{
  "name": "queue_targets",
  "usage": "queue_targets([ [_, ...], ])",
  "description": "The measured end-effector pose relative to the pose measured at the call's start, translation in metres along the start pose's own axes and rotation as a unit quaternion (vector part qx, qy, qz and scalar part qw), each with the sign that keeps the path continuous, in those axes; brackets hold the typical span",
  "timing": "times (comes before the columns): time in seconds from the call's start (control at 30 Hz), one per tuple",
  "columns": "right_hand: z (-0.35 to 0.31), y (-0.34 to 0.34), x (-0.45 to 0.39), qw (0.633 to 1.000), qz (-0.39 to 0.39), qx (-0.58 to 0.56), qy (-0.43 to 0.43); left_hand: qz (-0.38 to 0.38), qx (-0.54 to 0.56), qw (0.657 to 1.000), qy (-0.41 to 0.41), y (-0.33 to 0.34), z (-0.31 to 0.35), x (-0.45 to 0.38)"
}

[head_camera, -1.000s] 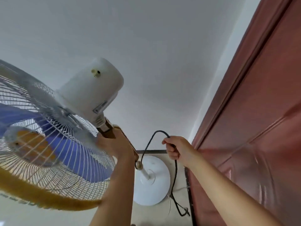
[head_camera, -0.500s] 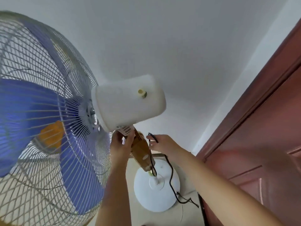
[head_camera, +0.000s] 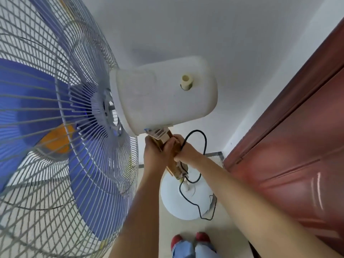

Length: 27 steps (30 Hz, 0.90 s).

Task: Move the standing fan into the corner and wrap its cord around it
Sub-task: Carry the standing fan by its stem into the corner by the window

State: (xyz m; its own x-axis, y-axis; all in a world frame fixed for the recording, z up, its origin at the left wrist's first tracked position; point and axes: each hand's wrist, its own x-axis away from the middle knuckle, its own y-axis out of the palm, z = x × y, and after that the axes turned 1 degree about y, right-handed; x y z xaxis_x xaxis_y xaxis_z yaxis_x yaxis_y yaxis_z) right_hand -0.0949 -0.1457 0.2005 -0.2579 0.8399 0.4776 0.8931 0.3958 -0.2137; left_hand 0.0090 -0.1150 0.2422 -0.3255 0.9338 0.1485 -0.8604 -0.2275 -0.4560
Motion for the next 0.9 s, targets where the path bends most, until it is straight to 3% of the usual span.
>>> queue_targets([
  [0.27, 0.010, 0.003, -0.010, 0.999, 0.016, -0.039, -0.021, 0.048, -0.023, 0.999, 0.008, 0.007, -0.003, 0.006],
  [0.43, 0.001, 0.011, 0.008, 0.999, -0.014, -0.022, -0.041, 0.068, -0.010, 0.997, 0.026, -0.010, 0.000, 0.026],
  [0.67, -0.064, 0.047, 0.047, 0.990, -0.116, 0.015, -0.077, 0.182, -0.053, 0.978, 0.088, -0.084, 0.015, 0.047],
  [0.9, -0.137, 0.141, 0.080, 0.972, -0.189, 0.064, -0.126, 0.328, -0.029, 0.934, 0.139, -0.200, 0.015, 0.071],
])
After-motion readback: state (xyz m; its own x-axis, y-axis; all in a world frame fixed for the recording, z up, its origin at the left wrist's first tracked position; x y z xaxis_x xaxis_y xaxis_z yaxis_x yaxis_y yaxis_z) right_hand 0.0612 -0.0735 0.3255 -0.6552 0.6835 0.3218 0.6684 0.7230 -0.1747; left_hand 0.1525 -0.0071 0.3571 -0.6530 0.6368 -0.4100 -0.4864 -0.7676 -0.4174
